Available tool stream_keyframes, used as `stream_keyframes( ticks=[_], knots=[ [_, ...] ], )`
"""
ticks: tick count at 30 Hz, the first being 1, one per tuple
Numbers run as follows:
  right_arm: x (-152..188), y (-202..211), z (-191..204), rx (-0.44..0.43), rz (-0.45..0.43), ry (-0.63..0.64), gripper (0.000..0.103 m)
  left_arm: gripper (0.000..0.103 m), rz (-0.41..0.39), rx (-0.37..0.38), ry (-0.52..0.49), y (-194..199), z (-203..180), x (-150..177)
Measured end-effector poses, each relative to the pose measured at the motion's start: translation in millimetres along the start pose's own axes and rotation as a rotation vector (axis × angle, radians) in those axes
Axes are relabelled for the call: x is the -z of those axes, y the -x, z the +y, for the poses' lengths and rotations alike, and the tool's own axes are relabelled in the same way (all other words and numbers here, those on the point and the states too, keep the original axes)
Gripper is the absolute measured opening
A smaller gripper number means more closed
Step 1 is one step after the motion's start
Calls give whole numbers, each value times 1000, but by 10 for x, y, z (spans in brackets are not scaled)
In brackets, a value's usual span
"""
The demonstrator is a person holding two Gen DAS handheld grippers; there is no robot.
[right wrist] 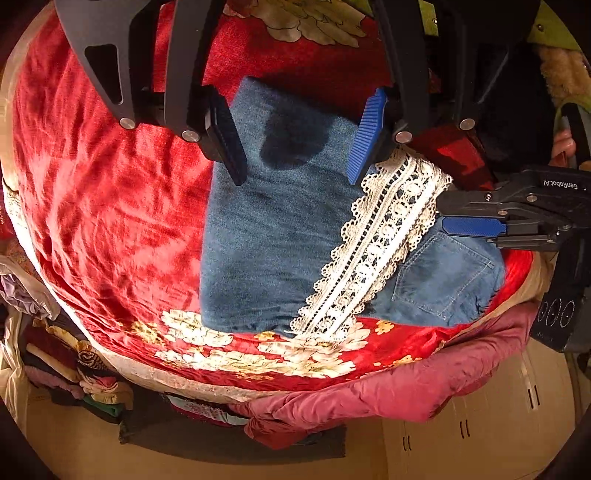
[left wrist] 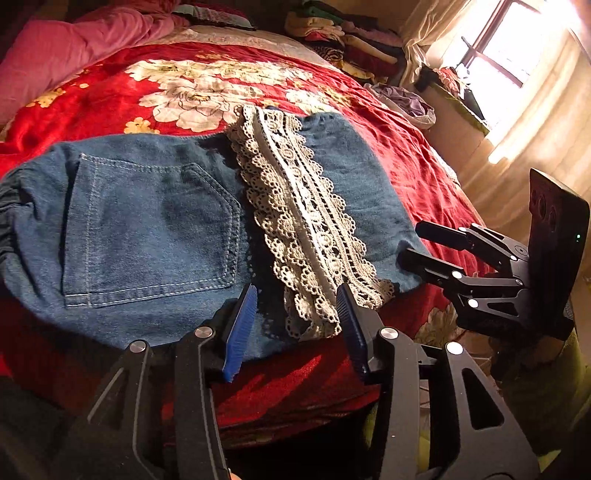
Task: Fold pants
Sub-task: 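Move the left gripper to the elastic leg cuffs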
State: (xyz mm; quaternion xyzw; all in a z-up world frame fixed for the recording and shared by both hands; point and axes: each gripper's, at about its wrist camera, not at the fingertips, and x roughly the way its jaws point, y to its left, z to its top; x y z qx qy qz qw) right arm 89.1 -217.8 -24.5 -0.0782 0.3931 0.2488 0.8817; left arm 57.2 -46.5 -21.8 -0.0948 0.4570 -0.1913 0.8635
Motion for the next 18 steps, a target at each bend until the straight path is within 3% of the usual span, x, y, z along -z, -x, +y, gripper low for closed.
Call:
stream_keyframes(
  ticks=[2,5,13,18],
  knots=[
    [-43,44,3,4,-12,-4,57,40,-18,-10,6,88,43,-15],
    [-97,110,-8,11,-38,-24,71,46,-40,-29,15,212,100,-22],
    [-279,199,19,5,-77,-49,80,63,-111,-99,23,540,249,-28],
    [-389,181,113,-10,-80,-28,80,72,-136,-135,43,678,355,-21]
  ],
)
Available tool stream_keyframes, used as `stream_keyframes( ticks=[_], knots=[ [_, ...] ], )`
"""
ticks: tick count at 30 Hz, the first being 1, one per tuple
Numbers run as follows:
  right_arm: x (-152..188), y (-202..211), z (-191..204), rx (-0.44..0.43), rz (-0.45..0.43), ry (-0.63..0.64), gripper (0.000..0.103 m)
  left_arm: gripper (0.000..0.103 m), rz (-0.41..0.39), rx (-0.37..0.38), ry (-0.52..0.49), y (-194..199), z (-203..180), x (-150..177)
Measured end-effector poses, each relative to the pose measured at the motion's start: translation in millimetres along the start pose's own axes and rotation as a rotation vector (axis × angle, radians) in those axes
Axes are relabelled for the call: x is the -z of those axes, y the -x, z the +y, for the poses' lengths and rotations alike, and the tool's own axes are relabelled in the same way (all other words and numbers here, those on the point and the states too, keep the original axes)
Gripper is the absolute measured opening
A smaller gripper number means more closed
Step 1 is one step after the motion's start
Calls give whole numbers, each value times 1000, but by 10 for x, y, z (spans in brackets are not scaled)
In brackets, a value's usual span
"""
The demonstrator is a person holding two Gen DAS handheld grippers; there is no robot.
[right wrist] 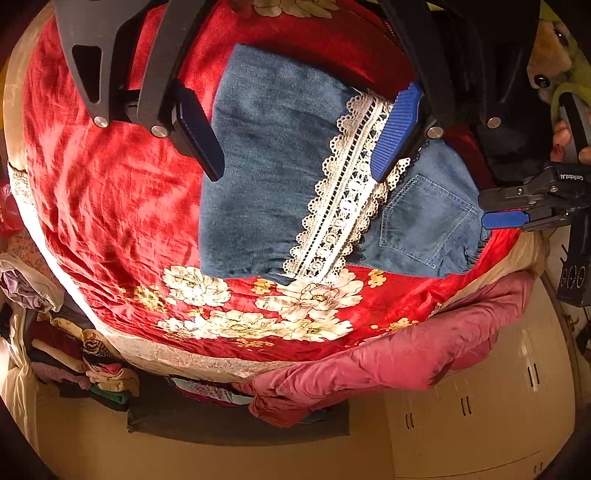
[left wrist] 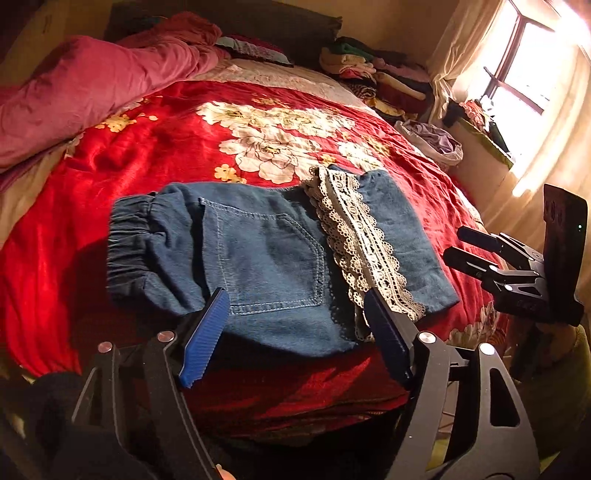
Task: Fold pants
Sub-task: 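Move the left gripper to the elastic leg cuffs, then grasp the elastic cuffs with the left gripper while the right gripper holds the waist side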
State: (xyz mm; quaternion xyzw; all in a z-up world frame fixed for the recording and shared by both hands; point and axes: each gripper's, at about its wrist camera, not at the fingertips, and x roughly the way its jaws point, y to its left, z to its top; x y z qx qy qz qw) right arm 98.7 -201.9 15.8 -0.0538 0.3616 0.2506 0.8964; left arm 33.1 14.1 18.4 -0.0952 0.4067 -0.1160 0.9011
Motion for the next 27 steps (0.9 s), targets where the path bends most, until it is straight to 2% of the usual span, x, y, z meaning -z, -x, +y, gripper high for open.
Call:
stream_keyframes(
  ticks=[4,9,14,20,23,24,25,27],
  knots=[
    [-172,-31,132,-31,-14,34,80,83,-24,-51,29,114,161,2],
    [-422,-106,428,-82,-41,117,81,84,-26,-105,123,187,513,60],
    [-649,-346,784,-173,-6,191,81,84,-11,-135,215,213,833,176],
    [-895,-639,1230,-242,30,298,81,84,-4,-90,288,138,986,261],
    [-992,-784,1396,-284,56,331,81,84,3,-44,315,70,1007,295],
    [-1010,-831,1441,-291,67,345,81,81,7,-29,321,42,1003,304],
    [-1028,-880,1483,-297,75,359,81,74,14,-24,321,9,989,306],
    [-1061,-984,1555,-304,95,377,81,69,30,-14,322,-63,974,318]
  ],
)
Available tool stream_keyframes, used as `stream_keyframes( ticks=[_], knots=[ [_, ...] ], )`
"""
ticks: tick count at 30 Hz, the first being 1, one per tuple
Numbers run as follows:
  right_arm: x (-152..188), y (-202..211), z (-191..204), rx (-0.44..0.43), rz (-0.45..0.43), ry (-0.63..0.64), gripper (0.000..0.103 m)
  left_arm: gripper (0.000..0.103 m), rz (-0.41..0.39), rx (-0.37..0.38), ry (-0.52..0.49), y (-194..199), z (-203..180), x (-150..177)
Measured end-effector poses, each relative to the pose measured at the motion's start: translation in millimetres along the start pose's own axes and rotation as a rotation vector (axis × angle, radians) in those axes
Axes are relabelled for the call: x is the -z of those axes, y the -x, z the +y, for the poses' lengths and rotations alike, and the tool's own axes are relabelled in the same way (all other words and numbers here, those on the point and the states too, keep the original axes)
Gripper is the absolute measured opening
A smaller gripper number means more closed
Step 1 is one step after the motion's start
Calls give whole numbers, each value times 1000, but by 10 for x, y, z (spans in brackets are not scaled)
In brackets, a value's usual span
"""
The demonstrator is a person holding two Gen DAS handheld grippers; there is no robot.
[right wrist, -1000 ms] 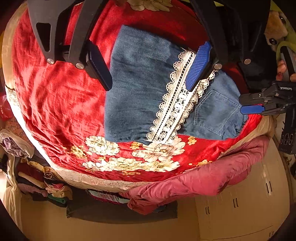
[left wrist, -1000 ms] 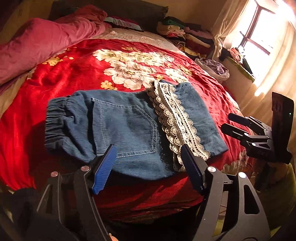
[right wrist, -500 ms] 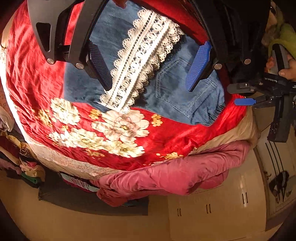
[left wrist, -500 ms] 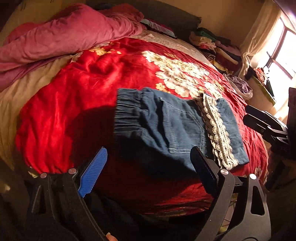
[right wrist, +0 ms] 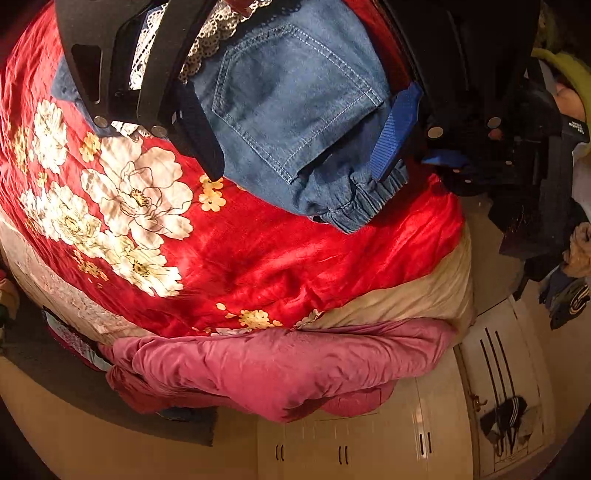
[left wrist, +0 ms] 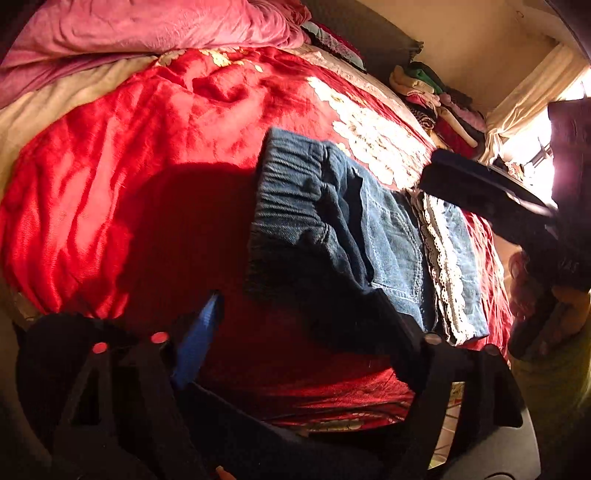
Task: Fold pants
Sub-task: 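Grasp the elastic cuffs with the left gripper while the right gripper holds the waist side, then fold the cuffs with the left gripper over toward the waistband and release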
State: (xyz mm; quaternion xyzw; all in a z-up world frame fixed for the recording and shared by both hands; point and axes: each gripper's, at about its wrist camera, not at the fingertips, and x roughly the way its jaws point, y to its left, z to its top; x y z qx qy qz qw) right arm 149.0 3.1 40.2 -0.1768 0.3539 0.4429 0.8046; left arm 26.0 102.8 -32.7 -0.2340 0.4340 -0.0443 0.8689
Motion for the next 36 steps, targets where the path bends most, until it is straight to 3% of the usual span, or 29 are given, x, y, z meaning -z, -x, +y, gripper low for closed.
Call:
stream_keyframes(
  ticks=[20,22,27,30,36],
  knots=[
    [-209,-990,176,-144,187,57,80,68,28,1,6,-198,47,49],
    [-190,-1043,166,-159,190,52,77,68,28,5,11,-201,57,44],
    [-151,-1032,151,-185,177,51,52,68,21,25,30,-208,82,38],
    [-150,-943,125,-181,155,37,43,69,-4,47,58,-198,114,36],
    [-150,-702,40,-200,95,5,37,64,-38,82,71,-128,83,40]
  ],
)
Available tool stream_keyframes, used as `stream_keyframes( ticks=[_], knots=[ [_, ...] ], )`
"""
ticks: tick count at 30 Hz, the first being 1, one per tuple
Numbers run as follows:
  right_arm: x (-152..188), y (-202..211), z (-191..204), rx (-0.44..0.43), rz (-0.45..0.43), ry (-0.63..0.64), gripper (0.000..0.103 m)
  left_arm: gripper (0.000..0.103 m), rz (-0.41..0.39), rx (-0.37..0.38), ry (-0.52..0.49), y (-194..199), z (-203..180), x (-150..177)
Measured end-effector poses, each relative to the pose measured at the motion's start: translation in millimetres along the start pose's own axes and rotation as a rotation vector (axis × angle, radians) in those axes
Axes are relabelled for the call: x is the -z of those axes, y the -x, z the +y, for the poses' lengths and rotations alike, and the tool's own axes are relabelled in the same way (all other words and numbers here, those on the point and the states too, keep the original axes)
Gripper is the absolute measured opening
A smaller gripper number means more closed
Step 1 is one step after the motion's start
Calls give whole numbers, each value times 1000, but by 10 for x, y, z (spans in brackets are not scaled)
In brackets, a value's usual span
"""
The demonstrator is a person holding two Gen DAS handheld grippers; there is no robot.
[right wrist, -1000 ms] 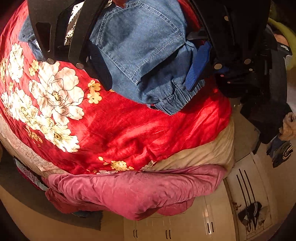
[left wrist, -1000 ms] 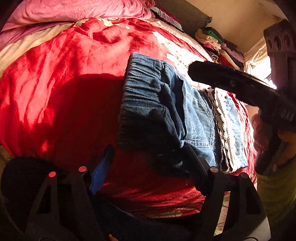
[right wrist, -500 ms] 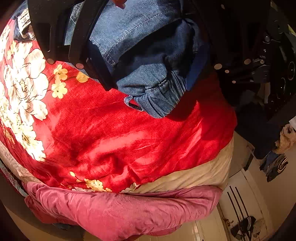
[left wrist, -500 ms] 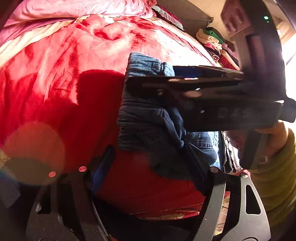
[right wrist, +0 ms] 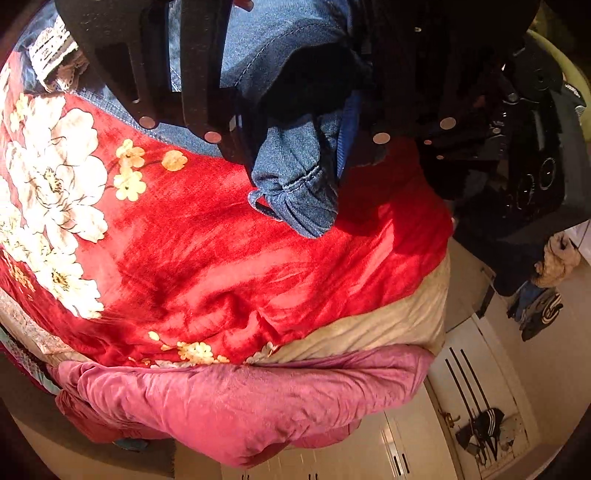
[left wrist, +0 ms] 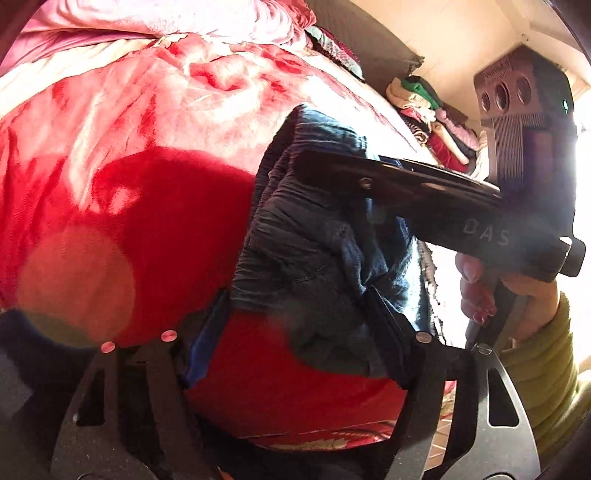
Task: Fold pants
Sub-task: 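Fold the cuffs with the left gripper over toward the waistband and release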
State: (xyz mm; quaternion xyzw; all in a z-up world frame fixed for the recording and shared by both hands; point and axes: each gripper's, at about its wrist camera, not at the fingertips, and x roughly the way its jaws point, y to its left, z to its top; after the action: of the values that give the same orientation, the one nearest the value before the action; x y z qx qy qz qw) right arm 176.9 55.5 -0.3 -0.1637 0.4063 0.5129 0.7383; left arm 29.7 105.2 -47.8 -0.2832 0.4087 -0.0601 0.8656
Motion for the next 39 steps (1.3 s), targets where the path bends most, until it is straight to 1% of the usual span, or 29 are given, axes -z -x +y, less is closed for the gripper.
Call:
stream_keyframes(
  ticks=[3,9,15,18,32,37,39],
  knots=[
    [24,168,-29,-20,-40,-12,36,64,-10,28,14,37,-37,-7],
    [87,487,-124,-29,-107,-35,36,64,5,103,30,18,-188,4],
    [253,799,-284,-31,-175,-72,36,64,10,132,2,-42,-472,-32],
    [350,956,-401,-25,-204,-101,36,64,9,145,-30,-82,-660,-42],
    [801,1559,-928,42,-302,-207,36,64,66,183,-162,-411,-1415,-109],
    [991,1781,-1065,67,-346,-240,36,64,97,225,-218,-615,-1698,-99],
    [1084,1853,-1117,97,-346,-250,36,64,120,245,-259,-713,-1797,-45]
  ],
)
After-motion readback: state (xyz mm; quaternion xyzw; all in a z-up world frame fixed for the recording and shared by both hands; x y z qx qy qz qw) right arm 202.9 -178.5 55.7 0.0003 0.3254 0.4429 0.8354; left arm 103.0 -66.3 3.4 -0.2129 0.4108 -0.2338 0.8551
